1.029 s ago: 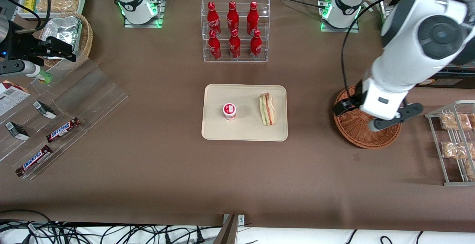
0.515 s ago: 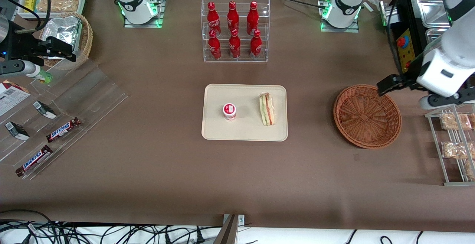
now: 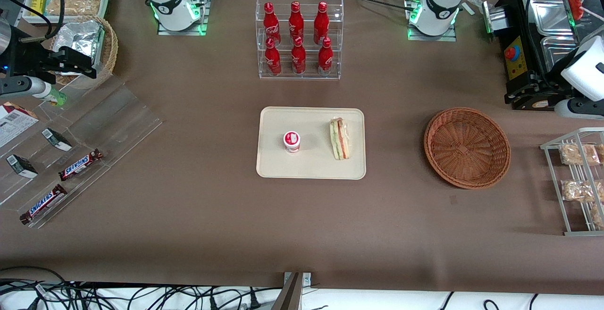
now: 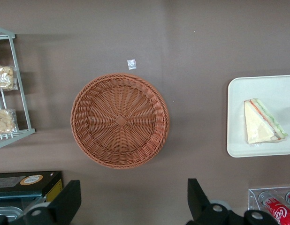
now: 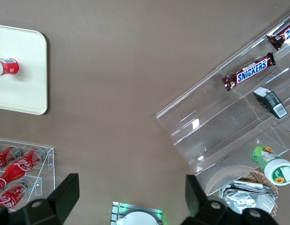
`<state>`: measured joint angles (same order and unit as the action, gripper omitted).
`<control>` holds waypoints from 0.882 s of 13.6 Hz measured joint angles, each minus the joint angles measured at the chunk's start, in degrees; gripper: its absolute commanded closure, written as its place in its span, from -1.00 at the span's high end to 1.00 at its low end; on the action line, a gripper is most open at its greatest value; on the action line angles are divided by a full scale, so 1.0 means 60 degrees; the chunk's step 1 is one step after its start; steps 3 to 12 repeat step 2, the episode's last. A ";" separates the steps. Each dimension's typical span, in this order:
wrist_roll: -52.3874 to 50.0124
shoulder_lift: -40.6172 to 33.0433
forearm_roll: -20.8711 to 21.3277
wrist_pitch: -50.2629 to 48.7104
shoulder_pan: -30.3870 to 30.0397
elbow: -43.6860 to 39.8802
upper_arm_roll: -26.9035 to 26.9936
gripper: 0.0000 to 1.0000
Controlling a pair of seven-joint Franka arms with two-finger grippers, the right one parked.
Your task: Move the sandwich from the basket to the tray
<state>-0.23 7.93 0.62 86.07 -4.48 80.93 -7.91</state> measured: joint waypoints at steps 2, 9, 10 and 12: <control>0.0108 -0.0001 0.0000 0.0000 0.0000 0.0001 0.0012 1.00; 0.0108 -0.0001 0.0000 0.0000 0.0000 0.0001 0.0012 1.00; 0.0108 -0.0001 0.0000 0.0000 0.0000 0.0001 0.0012 1.00; 0.0108 -0.0001 0.0000 0.0000 0.0000 0.0001 0.0012 1.00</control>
